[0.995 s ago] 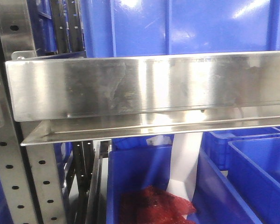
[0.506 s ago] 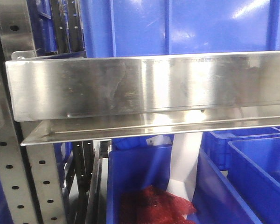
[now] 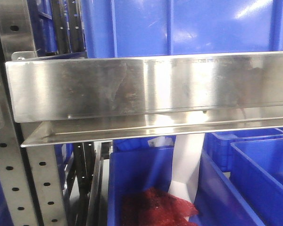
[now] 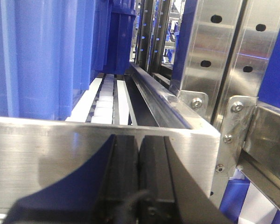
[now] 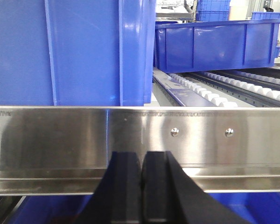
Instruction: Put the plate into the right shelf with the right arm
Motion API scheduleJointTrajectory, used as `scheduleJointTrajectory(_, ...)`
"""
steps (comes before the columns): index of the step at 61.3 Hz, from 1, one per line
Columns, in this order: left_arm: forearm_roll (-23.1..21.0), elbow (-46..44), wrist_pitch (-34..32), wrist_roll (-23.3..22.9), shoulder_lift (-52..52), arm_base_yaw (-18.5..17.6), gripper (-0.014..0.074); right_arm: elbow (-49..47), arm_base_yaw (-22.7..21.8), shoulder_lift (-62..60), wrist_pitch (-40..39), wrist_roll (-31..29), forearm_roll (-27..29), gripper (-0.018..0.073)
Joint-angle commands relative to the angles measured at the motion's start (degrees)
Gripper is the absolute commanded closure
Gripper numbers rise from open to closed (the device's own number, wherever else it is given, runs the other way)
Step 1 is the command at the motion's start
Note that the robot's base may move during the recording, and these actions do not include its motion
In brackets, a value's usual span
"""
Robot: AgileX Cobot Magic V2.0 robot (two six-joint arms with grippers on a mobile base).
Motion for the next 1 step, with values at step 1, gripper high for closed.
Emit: scheduleJointTrajectory(1, 0.0, 0.4, -5.1, -0.3, -0.6, 0.1, 0.0643, -0.2, -0.3, -0.8, -4.7, -0.6, 0.0, 0.0512)
